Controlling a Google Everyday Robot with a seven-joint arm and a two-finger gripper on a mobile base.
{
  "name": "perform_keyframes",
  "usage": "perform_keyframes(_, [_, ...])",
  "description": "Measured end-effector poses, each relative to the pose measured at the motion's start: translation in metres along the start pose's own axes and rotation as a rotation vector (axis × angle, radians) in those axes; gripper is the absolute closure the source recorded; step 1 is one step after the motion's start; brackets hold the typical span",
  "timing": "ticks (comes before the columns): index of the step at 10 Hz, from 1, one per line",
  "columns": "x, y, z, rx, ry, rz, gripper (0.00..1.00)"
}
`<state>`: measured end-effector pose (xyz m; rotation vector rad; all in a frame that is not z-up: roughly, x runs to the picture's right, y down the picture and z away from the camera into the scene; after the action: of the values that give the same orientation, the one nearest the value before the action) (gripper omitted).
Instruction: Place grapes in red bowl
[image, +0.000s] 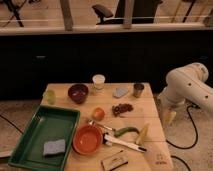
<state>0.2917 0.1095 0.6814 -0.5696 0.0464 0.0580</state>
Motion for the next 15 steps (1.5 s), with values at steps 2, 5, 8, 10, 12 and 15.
perform_keyframes(2, [0.0,0.0,0.0,0.0,0.0,0.0,0.2])
perform_keyframes(5, [0.0,0.0,0.0,0.0,0.0,0.0,0.2])
perform_keyframes(8, [-0.018,-0.013,0.005,0.035,-0.011,-0.032,0.2])
perform_keyframes(10, [-0.029,-0.019,0.008,0.052,-0.017,-0.047,0.2])
perform_keyframes(12, [-0.032,-0.023,0.012,0.064,-0.021,-0.062,0.2])
perform_keyframes(15, [-0.047,-0.037,0.021,0.086,-0.033,-0.089,0.2])
